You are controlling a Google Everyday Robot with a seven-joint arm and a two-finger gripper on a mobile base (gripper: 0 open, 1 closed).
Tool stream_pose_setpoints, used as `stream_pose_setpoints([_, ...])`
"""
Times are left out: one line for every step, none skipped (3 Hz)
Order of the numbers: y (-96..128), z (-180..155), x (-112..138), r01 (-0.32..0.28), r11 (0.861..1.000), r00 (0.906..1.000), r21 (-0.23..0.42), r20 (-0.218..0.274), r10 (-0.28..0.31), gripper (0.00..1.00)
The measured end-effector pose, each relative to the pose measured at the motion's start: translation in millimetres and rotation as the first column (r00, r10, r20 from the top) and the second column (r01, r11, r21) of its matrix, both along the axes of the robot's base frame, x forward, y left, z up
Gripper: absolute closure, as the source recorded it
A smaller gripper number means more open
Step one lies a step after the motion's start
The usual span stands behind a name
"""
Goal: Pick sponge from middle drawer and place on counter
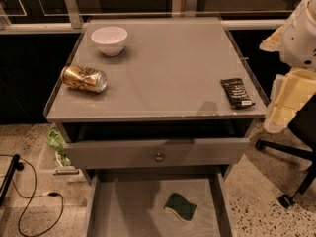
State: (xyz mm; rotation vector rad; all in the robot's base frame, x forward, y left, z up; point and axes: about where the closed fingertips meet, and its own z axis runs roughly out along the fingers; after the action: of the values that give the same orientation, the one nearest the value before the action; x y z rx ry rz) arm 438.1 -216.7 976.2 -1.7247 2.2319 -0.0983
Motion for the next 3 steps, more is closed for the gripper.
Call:
stream_pose_setpoints([0.0, 0.0, 0.0, 0.000, 1.000, 1.0000, 0.000, 0.000, 0.000, 0.00])
stream_pose_setpoints([1.1, -29.1, -7.0, -0.014, 0.999, 0.9993, 0.042, -0.035, 0.016, 0.00])
stream_pose_setpoints([5.0, -86.9, -25.6, -0.060, 0.994, 0.9949, 0.089, -0.076, 0.067, 0.00])
